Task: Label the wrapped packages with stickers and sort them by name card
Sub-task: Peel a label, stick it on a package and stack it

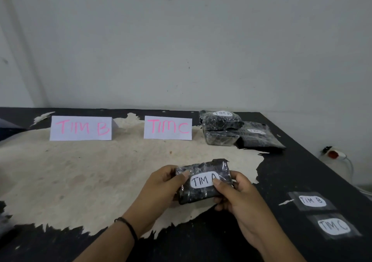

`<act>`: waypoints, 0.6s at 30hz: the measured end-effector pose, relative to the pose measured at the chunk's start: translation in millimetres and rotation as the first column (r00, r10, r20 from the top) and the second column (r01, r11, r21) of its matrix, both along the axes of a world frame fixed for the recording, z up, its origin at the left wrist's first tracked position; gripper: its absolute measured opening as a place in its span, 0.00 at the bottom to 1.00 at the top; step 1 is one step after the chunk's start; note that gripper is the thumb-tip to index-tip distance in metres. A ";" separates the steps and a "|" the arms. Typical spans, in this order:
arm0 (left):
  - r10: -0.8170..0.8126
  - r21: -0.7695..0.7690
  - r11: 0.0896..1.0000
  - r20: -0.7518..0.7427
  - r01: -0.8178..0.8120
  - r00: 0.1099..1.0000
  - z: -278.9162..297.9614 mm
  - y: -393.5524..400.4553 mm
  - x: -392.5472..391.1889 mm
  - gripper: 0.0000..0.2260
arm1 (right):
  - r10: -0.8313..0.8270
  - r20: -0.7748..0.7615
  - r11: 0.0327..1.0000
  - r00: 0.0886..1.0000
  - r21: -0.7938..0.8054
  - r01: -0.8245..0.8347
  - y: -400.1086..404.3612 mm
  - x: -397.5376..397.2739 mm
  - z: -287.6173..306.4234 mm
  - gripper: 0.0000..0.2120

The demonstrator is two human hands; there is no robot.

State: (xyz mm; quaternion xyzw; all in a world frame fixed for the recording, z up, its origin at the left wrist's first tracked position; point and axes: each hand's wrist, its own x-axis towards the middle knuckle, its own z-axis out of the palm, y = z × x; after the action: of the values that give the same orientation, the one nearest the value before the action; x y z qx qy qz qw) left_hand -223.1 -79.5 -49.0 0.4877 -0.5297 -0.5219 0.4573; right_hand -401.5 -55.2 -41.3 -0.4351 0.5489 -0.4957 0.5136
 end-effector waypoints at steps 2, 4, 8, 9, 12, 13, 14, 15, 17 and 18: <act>0.017 -0.041 0.999 0.026 -0.016 1.000 0.6 -13.7 -8.3 0.09 | -0.008 0.035 1.000 0.999 0.024 0.007 -8.7 -9.5 7.8 0.07; 0.069 -0.112 0.992 0.021 -0.066 0.997 -0.2 -24.4 -15.1 0.10 | -0.021 0.044 0.999 0.999 0.047 0.019 -19.1 -20.7 15.5 0.08; 0.298 -0.214 0.942 0.175 -0.260 0.938 -8.3 -38.4 -18.7 0.05 | -0.091 0.048 0.994 0.995 0.067 0.088 -40.8 -40.9 30.7 0.12; 0.323 -0.235 0.934 0.230 -0.270 0.918 -10.5 -39.9 -19.7 0.02 | -0.114 0.053 0.992 0.992 0.057 0.111 -46.2 -45.1 35.8 0.13; 0.334 -0.303 0.922 0.316 -0.240 0.888 -18.5 -42.8 -21.2 0.05 | -0.163 0.083 0.987 0.983 0.006 0.163 -66.4 -53.6 56.4 0.11; 0.339 -0.320 0.918 0.327 -0.234 0.882 -20.5 -43.7 -20.8 0.06 | -0.181 0.092 0.983 0.979 -0.014 0.183 -75.8 -55.9 63.8 0.11; 0.349 -0.333 0.912 0.327 -0.239 0.878 -21.9 -45.1 -19.6 0.06 | -0.200 0.100 0.978 0.975 -0.036 0.204 -87.1 -57.5 71.5 0.12; 0.364 -0.337 0.906 0.312 -0.256 0.877 -23.2 -46.4 -18.3 0.06 | -0.222 0.103 0.971 0.970 -0.061 0.229 -98.8 -58.6 79.2 0.13; 0.389 -0.310 0.900 0.252 -0.307 0.886 -25.4 -50.3 -14.0 0.05 | -0.267 0.078 0.954 0.961 -0.117 0.275 -125.3 -59.1 92.5 0.16; 0.397 -0.288 0.899 0.216 -0.330 0.892 -25.7 -51.4 -12.4 0.05 | -0.291 0.055 0.944 0.955 -0.144 0.296 -136.2 -59.8 98.4 0.17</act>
State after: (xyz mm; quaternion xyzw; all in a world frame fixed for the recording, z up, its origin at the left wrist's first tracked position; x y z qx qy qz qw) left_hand -235.6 -130.8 -74.8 0.5854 -0.5454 -0.2861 0.5273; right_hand -461.3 -191.4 57.2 -0.3778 0.5599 -0.6136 0.4090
